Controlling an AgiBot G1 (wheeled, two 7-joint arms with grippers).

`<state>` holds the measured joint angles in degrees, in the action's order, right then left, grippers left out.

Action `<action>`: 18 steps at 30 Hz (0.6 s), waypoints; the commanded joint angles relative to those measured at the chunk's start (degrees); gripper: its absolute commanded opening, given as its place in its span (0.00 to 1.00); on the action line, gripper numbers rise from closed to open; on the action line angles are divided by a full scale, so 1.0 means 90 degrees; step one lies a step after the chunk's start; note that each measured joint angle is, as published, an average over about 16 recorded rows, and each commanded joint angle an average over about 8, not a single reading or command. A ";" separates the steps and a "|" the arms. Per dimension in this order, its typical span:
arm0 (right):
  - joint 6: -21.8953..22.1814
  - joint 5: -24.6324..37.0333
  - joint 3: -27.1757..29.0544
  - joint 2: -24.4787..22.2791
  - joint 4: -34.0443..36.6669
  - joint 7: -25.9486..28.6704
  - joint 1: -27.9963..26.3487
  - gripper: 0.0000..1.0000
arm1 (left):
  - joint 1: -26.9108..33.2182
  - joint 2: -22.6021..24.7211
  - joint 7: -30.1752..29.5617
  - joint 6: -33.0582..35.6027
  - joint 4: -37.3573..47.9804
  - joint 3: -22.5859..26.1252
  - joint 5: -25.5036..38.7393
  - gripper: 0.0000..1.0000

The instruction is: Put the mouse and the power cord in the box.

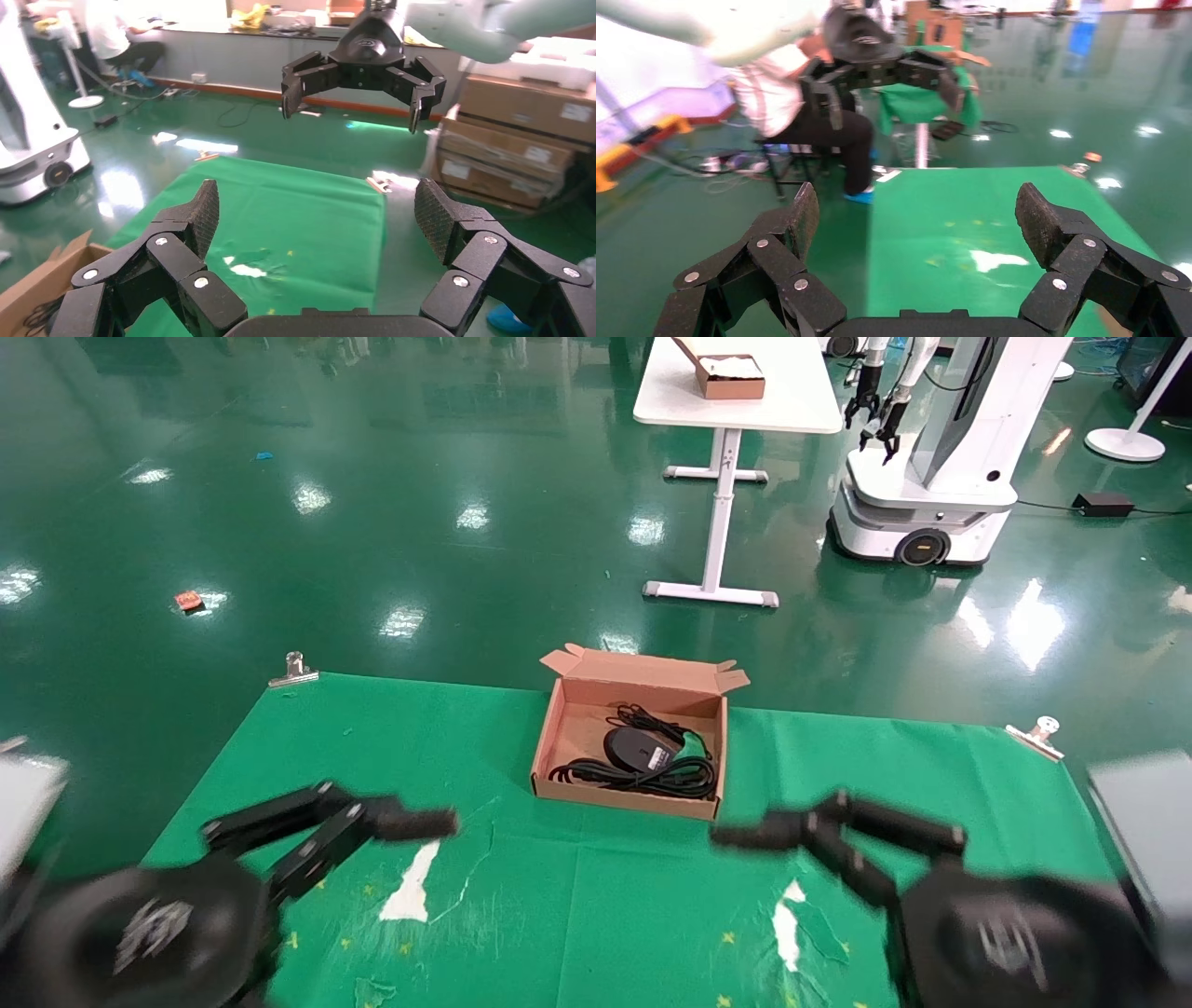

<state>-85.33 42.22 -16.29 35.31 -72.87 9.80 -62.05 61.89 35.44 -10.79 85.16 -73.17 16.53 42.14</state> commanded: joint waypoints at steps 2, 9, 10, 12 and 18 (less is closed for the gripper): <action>-0.0138 -0.0140 0.0092 -0.0094 -0.0257 0.0186 0.0170 1.00 | -0.0114 -0.0153 0.0005 0.0202 -0.0154 -0.0190 -0.0113 1.00; -0.0135 -0.0149 0.0099 -0.0098 -0.0251 0.0179 0.0172 1.00 | -0.0119 -0.0153 0.0006 0.0201 -0.0153 -0.0191 -0.0124 1.00; -0.0127 -0.0141 0.0094 -0.0092 -0.0236 0.0172 0.0162 1.00 | -0.0112 -0.0144 0.0005 0.0189 -0.0144 -0.0179 -0.0117 1.00; -0.0113 -0.0124 0.0083 -0.0082 -0.0209 0.0159 0.0144 1.00 | -0.0100 -0.0128 0.0005 0.0167 -0.0127 -0.0158 -0.0103 1.00; -0.0081 -0.0088 0.0060 -0.0060 -0.0150 0.0130 0.0103 1.00 | -0.0073 -0.0093 0.0004 0.0119 -0.0091 -0.0114 -0.0073 1.00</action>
<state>-86.07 41.41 -15.73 34.76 -74.26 11.00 -61.09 61.21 34.58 -10.75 86.27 -74.02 15.47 41.46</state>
